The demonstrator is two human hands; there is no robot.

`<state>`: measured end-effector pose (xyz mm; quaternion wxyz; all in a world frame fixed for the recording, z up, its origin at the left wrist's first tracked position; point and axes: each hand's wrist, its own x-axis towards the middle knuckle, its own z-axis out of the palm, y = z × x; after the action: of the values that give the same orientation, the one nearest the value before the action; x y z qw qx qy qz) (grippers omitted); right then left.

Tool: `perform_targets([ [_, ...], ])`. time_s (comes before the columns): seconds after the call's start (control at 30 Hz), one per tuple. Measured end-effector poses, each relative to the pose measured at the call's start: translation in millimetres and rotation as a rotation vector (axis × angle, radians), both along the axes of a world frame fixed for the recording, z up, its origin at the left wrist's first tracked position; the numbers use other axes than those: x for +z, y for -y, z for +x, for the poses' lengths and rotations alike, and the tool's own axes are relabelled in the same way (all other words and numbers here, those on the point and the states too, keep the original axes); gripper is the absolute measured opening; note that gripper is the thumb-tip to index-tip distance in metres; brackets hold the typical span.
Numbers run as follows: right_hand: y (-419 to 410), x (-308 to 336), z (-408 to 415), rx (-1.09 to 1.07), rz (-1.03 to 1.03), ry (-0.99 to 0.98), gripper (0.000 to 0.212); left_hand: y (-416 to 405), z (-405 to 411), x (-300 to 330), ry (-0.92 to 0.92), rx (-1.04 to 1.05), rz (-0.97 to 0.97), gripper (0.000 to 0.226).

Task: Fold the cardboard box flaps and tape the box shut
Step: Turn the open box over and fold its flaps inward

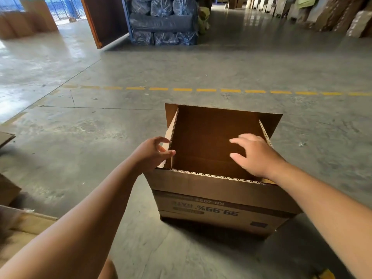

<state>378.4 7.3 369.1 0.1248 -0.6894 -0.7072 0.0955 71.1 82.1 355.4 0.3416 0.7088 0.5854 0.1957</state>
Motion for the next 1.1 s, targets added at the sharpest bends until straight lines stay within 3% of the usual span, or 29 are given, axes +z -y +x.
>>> perform_targets([
  [0.1, -29, 2, -63, 0.196, -0.021, -0.174, 0.047, 1, -1, -1, 0.102, 0.026, -0.05, 0.041],
  [0.23, -63, -4, -127, 0.228, -0.123, -0.339, 0.05, 6, -6, -5, 0.263, 0.089, -0.152, 0.029],
  [0.57, -51, -14, -112, 0.22, -0.241, -0.12, 0.054, 13, -10, -14, 0.242, 0.005, -0.208, 0.035],
  [0.77, -62, -3, -131, 0.244, -0.257, -0.219, 0.049, 22, -14, -16, 0.209, 0.004, -0.202, 0.038],
  [1.1, -26, -1, -120, 0.286, -0.417, -0.069, 0.058, 23, -15, -20, 0.169, -0.03, -0.273, 0.033],
])
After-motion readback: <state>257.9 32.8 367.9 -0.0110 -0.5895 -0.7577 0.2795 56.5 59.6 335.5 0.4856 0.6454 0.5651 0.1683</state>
